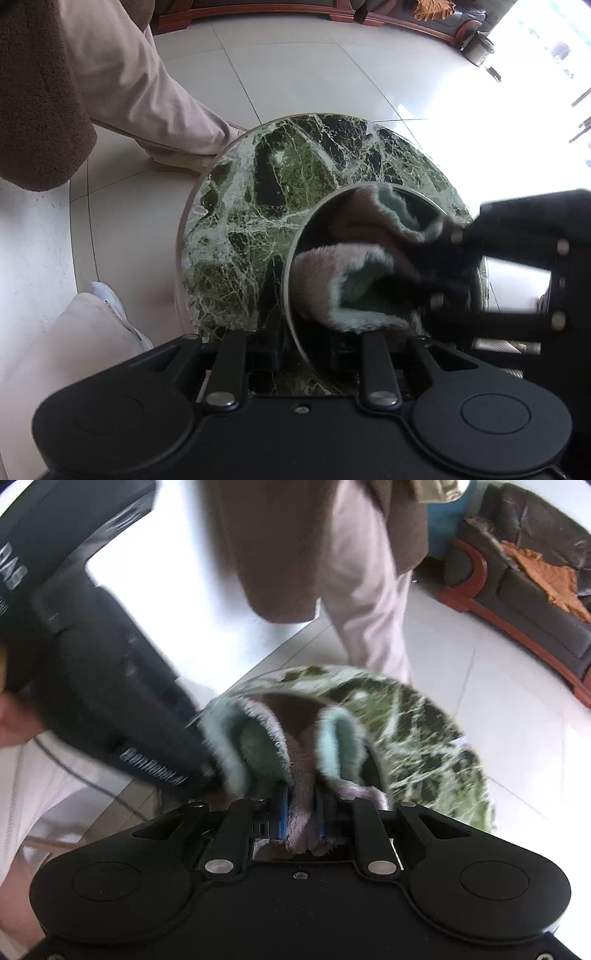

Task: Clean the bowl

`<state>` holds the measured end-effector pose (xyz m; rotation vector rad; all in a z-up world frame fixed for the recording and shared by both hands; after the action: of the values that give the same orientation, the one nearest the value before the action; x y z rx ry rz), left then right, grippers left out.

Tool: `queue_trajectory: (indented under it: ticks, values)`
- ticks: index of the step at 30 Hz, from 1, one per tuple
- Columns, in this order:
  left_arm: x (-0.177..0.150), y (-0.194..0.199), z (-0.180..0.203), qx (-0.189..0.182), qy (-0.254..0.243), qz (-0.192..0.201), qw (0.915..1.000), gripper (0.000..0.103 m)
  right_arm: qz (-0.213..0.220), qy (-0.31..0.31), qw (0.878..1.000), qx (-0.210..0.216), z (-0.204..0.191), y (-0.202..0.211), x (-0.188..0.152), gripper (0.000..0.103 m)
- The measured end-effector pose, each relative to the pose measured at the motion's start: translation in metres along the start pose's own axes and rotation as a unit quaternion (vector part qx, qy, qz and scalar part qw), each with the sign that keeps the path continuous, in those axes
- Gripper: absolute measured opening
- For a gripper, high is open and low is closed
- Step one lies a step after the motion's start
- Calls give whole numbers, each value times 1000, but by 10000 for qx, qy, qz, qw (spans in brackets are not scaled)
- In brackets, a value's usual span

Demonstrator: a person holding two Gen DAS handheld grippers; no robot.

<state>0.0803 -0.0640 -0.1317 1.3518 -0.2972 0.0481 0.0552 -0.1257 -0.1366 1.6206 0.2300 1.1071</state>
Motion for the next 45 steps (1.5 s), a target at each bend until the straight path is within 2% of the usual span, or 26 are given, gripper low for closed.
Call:
queue_trajectory:
  ticks: [8, 12, 19, 31, 34, 40, 45]
  values:
    - [1, -2, -2, -35, 33, 29, 10000, 22, -180, -348, 9989, 243, -15, -3, -17, 14]
    - [0, -1, -2, -34, 25, 40, 10000, 23, 155, -929, 9953, 221, -5, 16, -15, 14]
    - [1, -1, -2, -16, -10, 53, 10000, 23, 673, -1925, 9786, 283, 22, 46, -9, 14]
    - [-1, 0, -1, -37, -128, 142, 9998, 24, 854, -2294, 9696, 9, 17, 60, -12, 19]
    - [-1, 1, -2, -105, -118, 193, 9997, 24, 769, -2053, 9757, -67, 9, 54, -3, 30]
    - [-2, 1, -6, -289, -89, 192, 9994, 25, 475, -1030, 9935, 31, -6, 36, 18, 30]
    - [-1, 0, -13, -426, 41, 130, 9990, 26, 259, -429, 9977, 457, -8, 23, 32, 29]
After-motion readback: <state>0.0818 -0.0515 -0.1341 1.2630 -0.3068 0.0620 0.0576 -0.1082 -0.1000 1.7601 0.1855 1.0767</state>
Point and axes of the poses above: each gripper's, at about its wrist camera, not at the fingertips, and y roughly against the way its jaws point, z to its right, x to its top, the point moved 10 cm from there along -y, roughly the way its jaws point, and after that the axes turned 3 degrees about -z, right-handed, at the moved point
